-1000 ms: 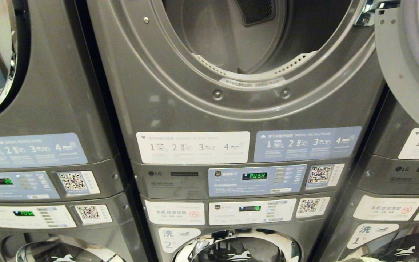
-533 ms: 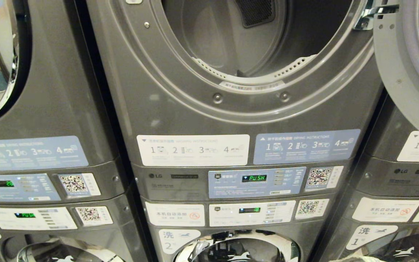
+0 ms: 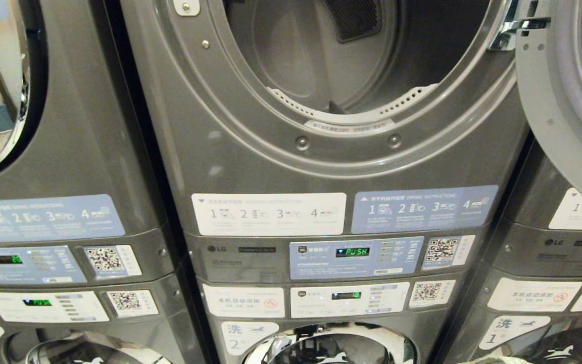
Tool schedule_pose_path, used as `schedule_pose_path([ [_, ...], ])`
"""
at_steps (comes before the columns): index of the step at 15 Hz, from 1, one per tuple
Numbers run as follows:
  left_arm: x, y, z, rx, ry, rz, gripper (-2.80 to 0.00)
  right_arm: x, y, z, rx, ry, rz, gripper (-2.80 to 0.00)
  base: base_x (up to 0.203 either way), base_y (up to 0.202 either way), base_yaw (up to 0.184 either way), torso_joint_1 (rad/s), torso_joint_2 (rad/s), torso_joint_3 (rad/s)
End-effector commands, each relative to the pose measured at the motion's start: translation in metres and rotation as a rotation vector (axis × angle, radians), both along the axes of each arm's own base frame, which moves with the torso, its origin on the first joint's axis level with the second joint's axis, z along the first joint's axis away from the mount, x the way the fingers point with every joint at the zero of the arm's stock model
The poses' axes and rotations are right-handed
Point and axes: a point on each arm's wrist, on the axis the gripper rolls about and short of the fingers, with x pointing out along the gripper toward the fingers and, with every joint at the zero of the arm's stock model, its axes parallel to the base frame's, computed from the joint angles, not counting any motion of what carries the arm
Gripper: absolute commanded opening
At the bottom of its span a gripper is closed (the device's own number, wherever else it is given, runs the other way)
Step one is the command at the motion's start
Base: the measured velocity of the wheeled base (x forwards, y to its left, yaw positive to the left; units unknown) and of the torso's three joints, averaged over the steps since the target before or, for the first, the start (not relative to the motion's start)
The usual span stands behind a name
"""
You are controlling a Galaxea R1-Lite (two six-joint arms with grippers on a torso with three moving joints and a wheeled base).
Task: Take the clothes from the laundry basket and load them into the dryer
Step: Put the clothes in the dryer
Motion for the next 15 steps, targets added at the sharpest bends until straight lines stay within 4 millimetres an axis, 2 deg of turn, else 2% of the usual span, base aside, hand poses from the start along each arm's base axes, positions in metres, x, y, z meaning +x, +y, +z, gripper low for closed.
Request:
schedule_pose_path([
  [1,0.0000,0.0000,0.0000,0.000,0.000,0.000,-2.80,0.0005,0.0000,-0.0016,0.000,0.006,0.000,-2.80,0.000,0.000,0.000,0.071,-0.15,-0.063],
  [15,0.0001,0.0000,0.0000,0.000,0.002,0.000,-2.80,0.0005,0.0000,-0.0016,-0.001,0.006,0.000,-2.80,0.000,0.000,0.000,0.064,-0.12,-0.063],
])
